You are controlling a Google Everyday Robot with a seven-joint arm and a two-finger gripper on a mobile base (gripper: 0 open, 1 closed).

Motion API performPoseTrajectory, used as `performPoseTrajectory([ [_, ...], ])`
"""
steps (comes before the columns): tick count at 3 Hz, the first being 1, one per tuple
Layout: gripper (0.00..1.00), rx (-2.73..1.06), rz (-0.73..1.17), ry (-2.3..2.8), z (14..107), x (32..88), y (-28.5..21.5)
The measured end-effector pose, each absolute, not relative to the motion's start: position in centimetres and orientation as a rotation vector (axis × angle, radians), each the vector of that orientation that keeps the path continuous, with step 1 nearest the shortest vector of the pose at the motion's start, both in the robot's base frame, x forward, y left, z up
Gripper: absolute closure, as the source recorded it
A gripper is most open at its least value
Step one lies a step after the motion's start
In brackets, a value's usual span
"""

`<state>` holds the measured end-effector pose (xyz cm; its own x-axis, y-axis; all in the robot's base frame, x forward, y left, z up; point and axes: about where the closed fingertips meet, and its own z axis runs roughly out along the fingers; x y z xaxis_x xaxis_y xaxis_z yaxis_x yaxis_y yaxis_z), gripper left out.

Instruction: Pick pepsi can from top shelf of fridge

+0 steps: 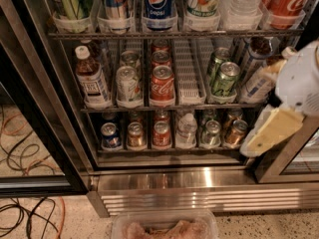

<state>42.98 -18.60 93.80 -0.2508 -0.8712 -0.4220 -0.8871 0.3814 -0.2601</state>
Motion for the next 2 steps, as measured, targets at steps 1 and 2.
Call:
performPoseTrajectory([
  [1, 0.0, -1.456, 0.177, 2.01, 91.2, 43.1, -14.4],
  [2, 0.0, -1.387, 0.194, 1.926, 92.9, 44.4, -12.6],
])
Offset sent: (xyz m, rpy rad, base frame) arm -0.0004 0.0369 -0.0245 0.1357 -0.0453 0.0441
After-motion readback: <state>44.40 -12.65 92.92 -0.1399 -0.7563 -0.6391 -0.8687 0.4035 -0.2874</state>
